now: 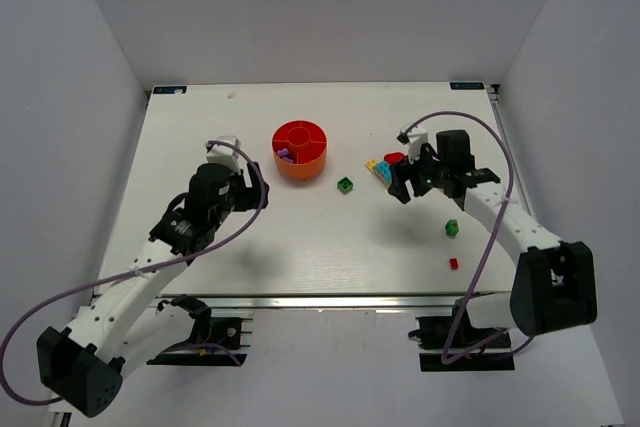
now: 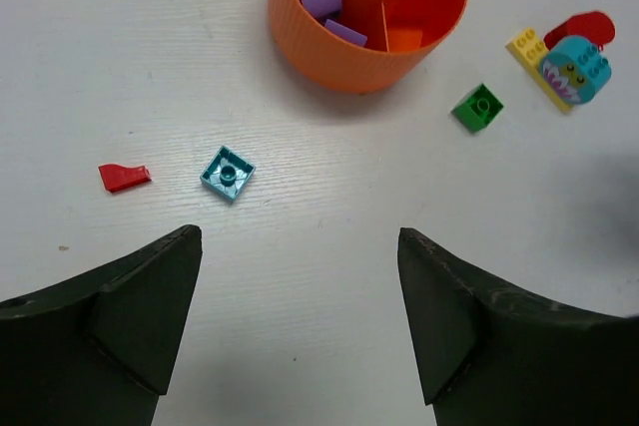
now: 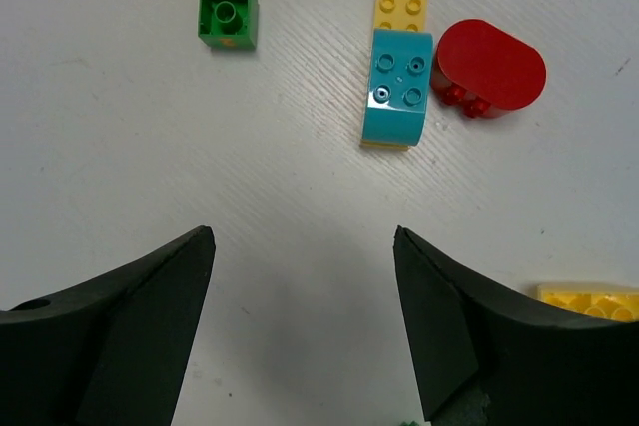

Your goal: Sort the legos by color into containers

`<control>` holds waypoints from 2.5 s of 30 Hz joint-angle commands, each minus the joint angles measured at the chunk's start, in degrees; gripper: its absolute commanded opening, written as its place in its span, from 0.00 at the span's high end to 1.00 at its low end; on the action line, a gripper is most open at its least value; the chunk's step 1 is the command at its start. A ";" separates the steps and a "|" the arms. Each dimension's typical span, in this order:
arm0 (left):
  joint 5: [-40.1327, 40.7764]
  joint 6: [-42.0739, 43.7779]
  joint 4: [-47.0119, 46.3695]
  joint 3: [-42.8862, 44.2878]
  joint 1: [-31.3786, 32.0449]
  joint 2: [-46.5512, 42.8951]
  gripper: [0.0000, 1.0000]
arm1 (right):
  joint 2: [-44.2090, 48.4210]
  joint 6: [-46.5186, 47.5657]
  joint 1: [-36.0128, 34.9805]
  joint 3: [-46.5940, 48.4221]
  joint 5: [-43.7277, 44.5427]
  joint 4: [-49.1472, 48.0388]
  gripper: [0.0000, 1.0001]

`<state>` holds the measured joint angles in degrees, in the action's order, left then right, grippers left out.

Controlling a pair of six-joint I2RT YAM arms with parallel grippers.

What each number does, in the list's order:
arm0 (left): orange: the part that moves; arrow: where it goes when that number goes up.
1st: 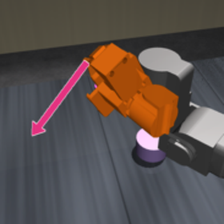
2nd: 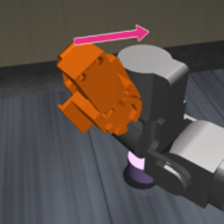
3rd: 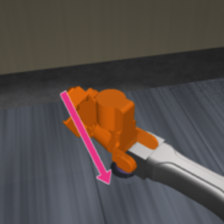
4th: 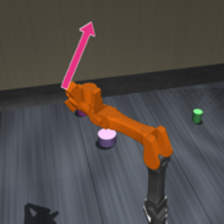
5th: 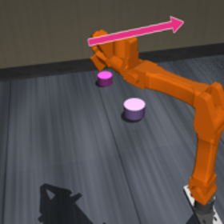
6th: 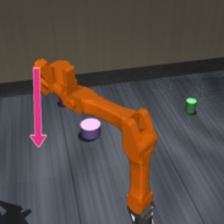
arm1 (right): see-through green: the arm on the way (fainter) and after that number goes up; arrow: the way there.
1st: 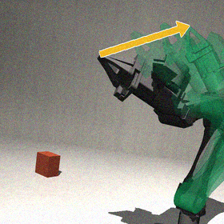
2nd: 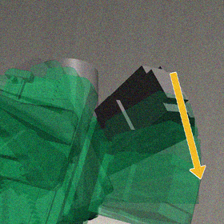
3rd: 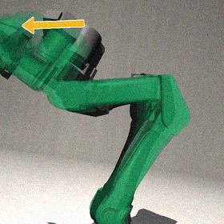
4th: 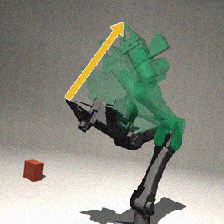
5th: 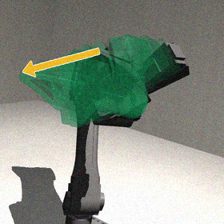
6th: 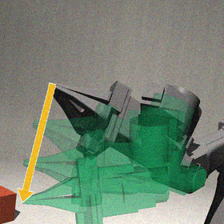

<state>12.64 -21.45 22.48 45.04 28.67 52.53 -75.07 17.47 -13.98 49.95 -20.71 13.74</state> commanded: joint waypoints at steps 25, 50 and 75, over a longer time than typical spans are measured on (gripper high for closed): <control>-5.70 8.80 -3.76 -7.51 -0.10 -9.73 0.10 | -32.24 4.94 -1.49 25.09 4.01 5.68 0.32; -44.64 -15.89 -41.89 -9.45 1.31 4.94 0.02 | -5.02 25.56 -2.37 17.82 -36.72 21.49 1.00; -46.66 -22.50 -30.49 4.53 6.32 19.97 0.10 | 10.73 23.31 -14.49 7.00 -23.94 8.50 1.00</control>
<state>-34.68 -45.41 -11.05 46.52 34.22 72.66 -63.92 43.55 -27.00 54.85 -46.57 26.55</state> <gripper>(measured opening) 0.914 0.434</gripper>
